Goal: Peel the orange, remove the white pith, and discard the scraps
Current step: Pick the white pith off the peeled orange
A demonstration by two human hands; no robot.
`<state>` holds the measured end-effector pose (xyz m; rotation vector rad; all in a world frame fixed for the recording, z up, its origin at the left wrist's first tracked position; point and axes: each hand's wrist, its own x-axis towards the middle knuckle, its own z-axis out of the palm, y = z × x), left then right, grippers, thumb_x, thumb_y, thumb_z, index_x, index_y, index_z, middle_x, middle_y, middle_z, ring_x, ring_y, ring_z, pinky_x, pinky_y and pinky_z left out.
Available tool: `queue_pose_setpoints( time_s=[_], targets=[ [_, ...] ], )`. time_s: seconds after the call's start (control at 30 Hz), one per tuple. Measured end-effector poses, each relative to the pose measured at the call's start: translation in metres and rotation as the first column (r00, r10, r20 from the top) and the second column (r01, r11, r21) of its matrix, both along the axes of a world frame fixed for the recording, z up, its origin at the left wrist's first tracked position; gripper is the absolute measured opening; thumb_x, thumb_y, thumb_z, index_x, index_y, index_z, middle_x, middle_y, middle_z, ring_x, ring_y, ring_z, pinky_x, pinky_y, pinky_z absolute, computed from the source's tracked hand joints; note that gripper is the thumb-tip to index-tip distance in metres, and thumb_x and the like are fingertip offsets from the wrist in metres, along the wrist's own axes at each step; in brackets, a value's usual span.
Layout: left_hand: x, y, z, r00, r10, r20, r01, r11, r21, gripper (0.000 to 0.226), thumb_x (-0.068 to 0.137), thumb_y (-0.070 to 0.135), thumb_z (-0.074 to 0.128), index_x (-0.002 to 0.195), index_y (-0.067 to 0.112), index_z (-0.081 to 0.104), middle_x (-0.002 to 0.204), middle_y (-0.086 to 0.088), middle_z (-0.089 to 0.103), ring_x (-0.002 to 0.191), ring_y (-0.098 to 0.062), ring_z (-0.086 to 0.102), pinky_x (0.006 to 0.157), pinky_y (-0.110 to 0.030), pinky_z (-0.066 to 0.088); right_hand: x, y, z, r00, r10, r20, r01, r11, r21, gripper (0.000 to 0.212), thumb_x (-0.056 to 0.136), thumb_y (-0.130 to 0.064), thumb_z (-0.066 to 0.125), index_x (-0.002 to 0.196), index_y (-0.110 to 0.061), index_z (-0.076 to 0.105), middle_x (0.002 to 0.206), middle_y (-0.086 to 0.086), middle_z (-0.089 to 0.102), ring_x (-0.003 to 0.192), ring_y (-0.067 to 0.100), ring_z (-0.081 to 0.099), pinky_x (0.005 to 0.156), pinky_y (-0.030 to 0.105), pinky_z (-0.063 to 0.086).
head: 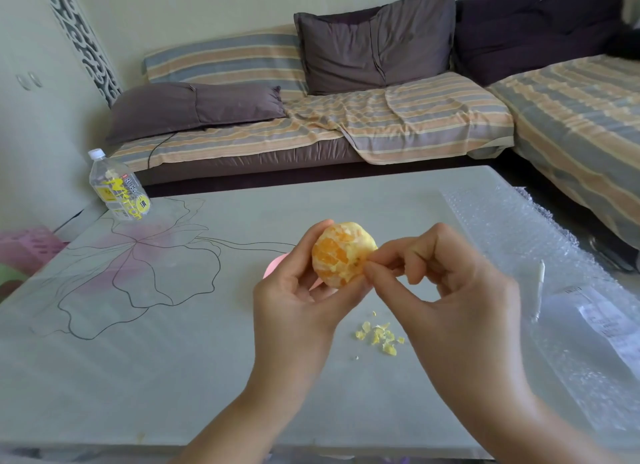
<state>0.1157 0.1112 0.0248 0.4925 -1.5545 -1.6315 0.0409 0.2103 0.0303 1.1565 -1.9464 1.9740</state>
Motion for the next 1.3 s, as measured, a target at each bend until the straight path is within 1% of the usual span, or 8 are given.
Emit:
queue_pose_setpoints(
  time_s=[0.2,0.3,0.4,0.53,0.83,0.97,1.13,1.3],
  targets=[
    [0.004,-0.018,0.003,0.94,-0.339,0.025,0.334,0.936,0.113,0.034,0.056,0.017,0.079,0.09,0.017,0.077,0.091,-0.004,0.074,0.086,-0.016,0.069,0.077,-0.023,0.054,-0.019,0.002,0.009,0.977,0.205,0.064,-0.201,0.977,-0.072,0.022,0.077,-0.009,0.073,0.077,-0.026,0.06,0.081,-0.006,0.068,0.08,0.015,0.066,0.075,0.023,0.051],
    [0.009,-0.022,0.004,0.929,-0.357,0.099,0.354,0.934,0.045,0.035,0.057,0.018,0.078,0.092,0.019,0.077,0.091,-0.006,0.074,0.086,-0.016,0.07,0.076,-0.023,0.054,-0.031,0.005,0.011,0.973,0.228,-0.046,-0.224,0.971,0.085,0.027,0.077,-0.025,0.07,0.101,-0.035,0.065,0.092,-0.013,0.065,0.091,0.013,0.063,0.078,0.02,0.05],
    [0.011,-0.02,0.005,0.927,-0.32,0.195,0.336,0.94,-0.057,0.035,0.056,0.023,0.08,0.091,0.028,0.076,0.099,-0.018,0.067,0.087,-0.015,0.069,0.076,-0.022,0.055,-0.037,0.005,0.007,0.955,0.25,-0.157,-0.207,0.946,0.249,0.033,0.077,-0.038,0.069,0.109,-0.039,0.066,0.096,-0.016,0.06,0.092,0.011,0.06,0.077,0.015,0.047],
    [0.009,-0.019,0.002,0.929,-0.255,0.269,0.306,0.937,-0.167,0.035,0.056,0.022,0.081,0.09,0.027,0.075,0.1,-0.023,0.064,0.083,-0.022,0.066,0.074,-0.022,0.054,-0.036,0.003,0.001,0.933,0.251,-0.256,-0.167,0.937,0.308,0.021,0.076,-0.033,0.069,0.095,-0.028,0.075,0.085,-0.018,0.059,0.079,-0.003,0.056,0.064,0.003,0.037],
    [0.01,-0.016,-0.001,0.932,-0.112,0.344,0.229,0.92,-0.319,0.038,0.062,0.014,0.083,0.091,0.035,0.071,0.09,-0.014,0.066,0.075,-0.01,0.063,0.073,-0.011,0.05,-0.041,0.005,0.001,0.921,0.226,-0.318,-0.109,0.932,0.346,0.01,0.068,-0.03,0.075,0.074,-0.023,0.072,0.072,-0.013,0.06,0.07,-0.001,0.055,0.065,0.005,0.04],
    [0.012,-0.013,0.001,0.906,-0.081,0.416,0.252,0.892,-0.376,0.039,0.068,0.009,0.084,0.1,0.025,0.07,0.089,-0.004,0.067,0.078,-0.012,0.064,0.076,-0.01,0.048,-0.045,0.009,0.003,0.924,0.284,-0.256,-0.167,0.902,0.399,0.016,0.066,-0.021,0.083,0.068,-0.026,0.069,0.069,-0.011,0.062,0.07,0.006,0.059,0.062,0.007,0.041],
    [0.012,-0.011,0.0,0.89,-0.07,0.45,0.266,0.882,-0.388,0.046,0.068,0.011,0.084,0.11,0.022,0.069,0.091,0.011,0.065,0.076,-0.003,0.064,0.075,-0.005,0.045,-0.049,0.01,0.003,0.892,0.346,-0.291,-0.194,0.875,0.444,0.011,0.067,-0.029,0.076,0.067,-0.028,0.064,0.067,-0.013,0.06,0.068,0.002,0.057,0.064,0.007,0.04],
    [0.012,-0.012,0.001,0.901,-0.06,0.43,0.252,0.879,-0.405,0.04,0.067,0.011,0.084,0.102,0.024,0.07,0.087,0.003,0.066,0.073,-0.009,0.063,0.073,-0.007,0.047,-0.051,0.01,-0.002,0.854,0.373,-0.362,-0.182,0.867,0.465,0.009,0.077,-0.029,0.067,0.073,-0.022,0.063,0.073,-0.017,0.056,0.069,-0.005,0.053,0.067,0.003,0.037]
  ],
)
